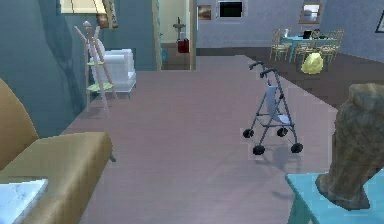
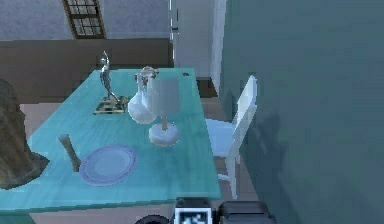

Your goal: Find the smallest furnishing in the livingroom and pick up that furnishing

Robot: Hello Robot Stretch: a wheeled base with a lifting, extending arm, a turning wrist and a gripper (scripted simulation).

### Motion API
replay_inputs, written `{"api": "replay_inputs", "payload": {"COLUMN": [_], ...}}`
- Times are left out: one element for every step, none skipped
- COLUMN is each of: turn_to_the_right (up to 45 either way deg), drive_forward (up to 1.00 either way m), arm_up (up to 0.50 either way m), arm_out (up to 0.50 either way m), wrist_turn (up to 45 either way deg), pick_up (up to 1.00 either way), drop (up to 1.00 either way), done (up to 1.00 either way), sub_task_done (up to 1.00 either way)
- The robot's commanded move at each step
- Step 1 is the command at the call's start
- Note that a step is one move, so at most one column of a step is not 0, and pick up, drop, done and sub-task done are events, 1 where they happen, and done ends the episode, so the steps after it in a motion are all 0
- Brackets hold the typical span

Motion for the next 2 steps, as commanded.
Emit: {"api": "replay_inputs", "payload": {"turn_to_the_right": [0.0, 0.0], "drive_forward": [0.00, 0.00], "arm_up": [0.00, 0.00], "arm_out": [0.50, 0.00], "wrist_turn": [0.0, 45.0], "pick_up": [0.00, 0.00], "drop": [0.00, 0.00], "done": [0.00, 0.00], "sub_task_done": [0.00, 0.00]}}
